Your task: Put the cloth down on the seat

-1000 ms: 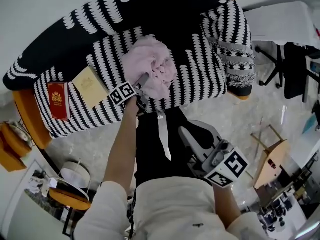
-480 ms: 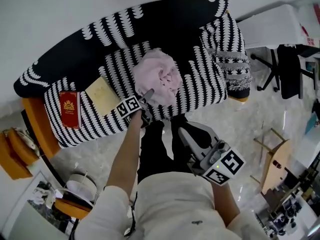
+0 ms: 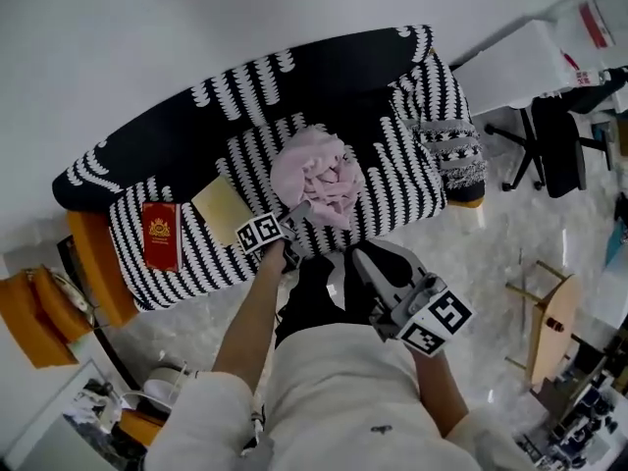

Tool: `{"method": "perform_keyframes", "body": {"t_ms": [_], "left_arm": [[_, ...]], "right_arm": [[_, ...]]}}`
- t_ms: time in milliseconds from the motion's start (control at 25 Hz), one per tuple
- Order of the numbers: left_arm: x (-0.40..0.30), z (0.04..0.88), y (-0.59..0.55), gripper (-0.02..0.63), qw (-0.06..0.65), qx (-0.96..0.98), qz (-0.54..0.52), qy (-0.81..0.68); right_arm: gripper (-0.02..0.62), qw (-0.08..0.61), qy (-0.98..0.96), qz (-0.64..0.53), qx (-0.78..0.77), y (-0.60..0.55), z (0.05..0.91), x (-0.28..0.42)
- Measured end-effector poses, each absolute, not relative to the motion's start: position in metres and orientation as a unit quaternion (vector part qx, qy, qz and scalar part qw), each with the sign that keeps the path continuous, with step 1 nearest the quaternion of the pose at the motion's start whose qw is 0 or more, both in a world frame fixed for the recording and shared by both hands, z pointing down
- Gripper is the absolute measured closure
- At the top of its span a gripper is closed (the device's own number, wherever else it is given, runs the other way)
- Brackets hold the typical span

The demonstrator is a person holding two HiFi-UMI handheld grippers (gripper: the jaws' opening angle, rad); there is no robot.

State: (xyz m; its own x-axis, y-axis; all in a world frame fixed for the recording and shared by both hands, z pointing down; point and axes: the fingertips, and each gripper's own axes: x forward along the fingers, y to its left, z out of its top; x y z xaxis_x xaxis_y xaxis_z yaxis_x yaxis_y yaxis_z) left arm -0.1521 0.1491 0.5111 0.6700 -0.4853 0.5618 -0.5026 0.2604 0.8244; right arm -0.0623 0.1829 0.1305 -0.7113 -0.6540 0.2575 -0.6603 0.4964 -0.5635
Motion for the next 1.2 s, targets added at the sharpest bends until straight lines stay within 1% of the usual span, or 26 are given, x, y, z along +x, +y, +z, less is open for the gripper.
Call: {"method": "perform_keyframes", "body": {"t_ms": [200, 440, 520, 640, 720, 920, 1000, 1040, 1120, 1160, 1200], "left_arm": [[-0.157, 0.479, 0.157, 0.132, 0.672, 0.628, 0.001, -0.392], [-0.165, 0.435, 0.162, 0.135, 0.658, 0.644, -0.036, -0.388], [-0.165, 0.420, 0.166, 0.148, 0.651, 0.652, -0.046, -0.386], [-0.162, 0.398, 0.172, 0.173, 0.626, 0.674, -0.040, -0.390], [-0.156, 0.379, 0.176, 0.184, 0.593, 0.701, -0.020, -0.394], [-0.141, 0.331, 0.190, 0.275, 0.518, 0.753, -0.011, -0.405], [-0.137, 0.318, 0.201, 0.323, 0.489, 0.764, -0.003, -0.420], [-0.135, 0.312, 0.208, 0.351, 0.470, 0.770, 0.007, -0.432], [-0.131, 0.302, 0.222, 0.454, 0.428, 0.780, 0.030, -0.456], [-0.127, 0.296, 0.229, 0.475, 0.411, 0.785, 0.036, -0.462], [-0.121, 0.290, 0.237, 0.481, 0.399, 0.789, 0.039, -0.465]], "right_arm": [[0.586, 0.000, -0.871, 0.308, 0.382, 0.188, 0.116, -0.065], [0.586, -0.009, -0.881, 0.282, 0.379, 0.187, 0.097, -0.057], [0.586, -0.012, -0.886, 0.274, 0.374, 0.188, 0.090, -0.054], [0.586, -0.015, -0.893, 0.266, 0.362, 0.191, 0.084, -0.049], [0.586, -0.007, -0.897, 0.265, 0.354, 0.196, 0.085, -0.045], [0.586, 0.020, -0.900, 0.276, 0.336, 0.217, 0.097, -0.036], [0.586, 0.028, -0.902, 0.281, 0.326, 0.227, 0.102, -0.030], [0.586, 0.031, -0.903, 0.282, 0.322, 0.232, 0.103, -0.026], [0.586, 0.034, -0.905, 0.281, 0.318, 0.242, 0.104, -0.015], [0.586, 0.034, -0.905, 0.281, 0.317, 0.247, 0.104, -0.009], [0.586, 0.034, -0.906, 0.282, 0.315, 0.253, 0.105, -0.002]]}}
